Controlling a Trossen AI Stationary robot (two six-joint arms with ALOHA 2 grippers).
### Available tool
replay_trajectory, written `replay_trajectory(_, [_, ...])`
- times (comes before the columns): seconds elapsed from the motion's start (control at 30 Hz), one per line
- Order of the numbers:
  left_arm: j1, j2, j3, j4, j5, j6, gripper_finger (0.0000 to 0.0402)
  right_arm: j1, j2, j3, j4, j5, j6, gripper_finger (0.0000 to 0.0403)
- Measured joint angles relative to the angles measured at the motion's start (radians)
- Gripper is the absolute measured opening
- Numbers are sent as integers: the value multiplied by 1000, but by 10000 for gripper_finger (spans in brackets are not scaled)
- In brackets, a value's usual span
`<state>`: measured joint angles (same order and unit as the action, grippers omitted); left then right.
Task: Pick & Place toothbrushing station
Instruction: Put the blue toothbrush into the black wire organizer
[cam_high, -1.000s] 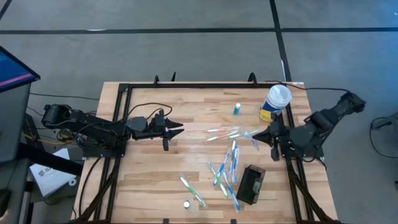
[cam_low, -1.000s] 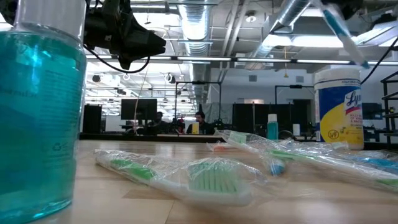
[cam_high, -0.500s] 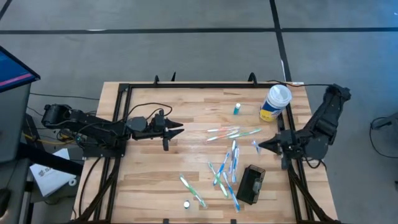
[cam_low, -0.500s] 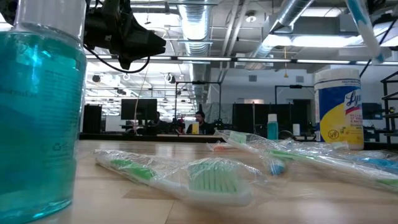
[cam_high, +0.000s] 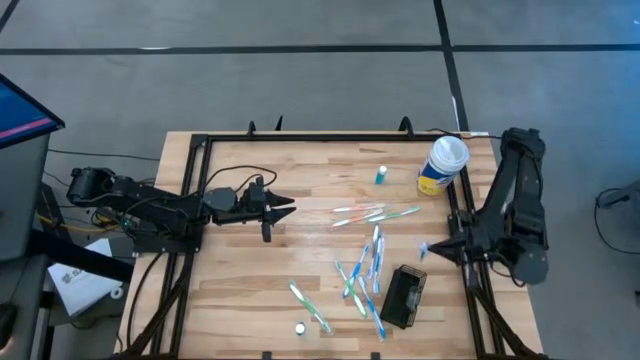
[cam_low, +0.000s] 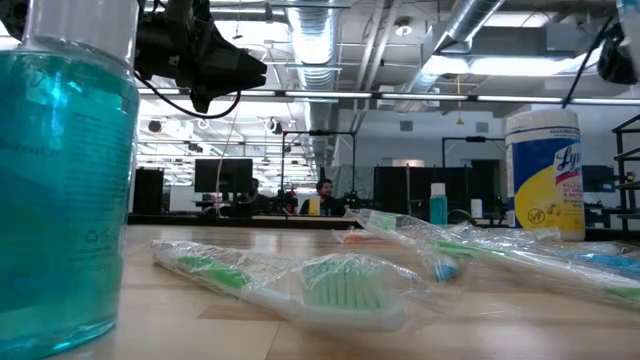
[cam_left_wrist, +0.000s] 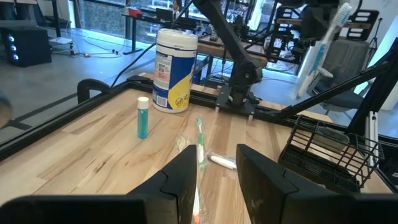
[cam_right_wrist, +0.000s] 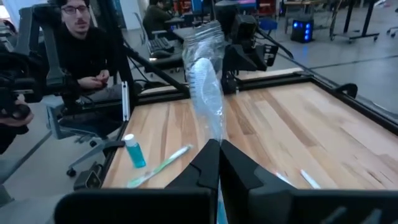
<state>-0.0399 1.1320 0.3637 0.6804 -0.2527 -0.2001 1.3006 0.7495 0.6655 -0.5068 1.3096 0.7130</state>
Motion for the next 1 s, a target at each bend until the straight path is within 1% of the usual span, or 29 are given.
replay_trajectory(0.2, [0, 0, 0, 0, 0, -24, 108, 73, 113, 0, 11, 94, 94, 0])
replay_trajectory(0.43, [0, 0, 0, 0, 0, -26, 108, 124, 207, 0, 79, 185, 103, 0])
replay_trajectory(0.63, [0, 0, 0, 0, 0, -26, 108, 139, 240, 0, 93, 234, 116, 0])
replay_trajectory(1.0, [0, 0, 0, 0, 0, -26, 108, 138, 248, 0, 97, 254, 126, 0])
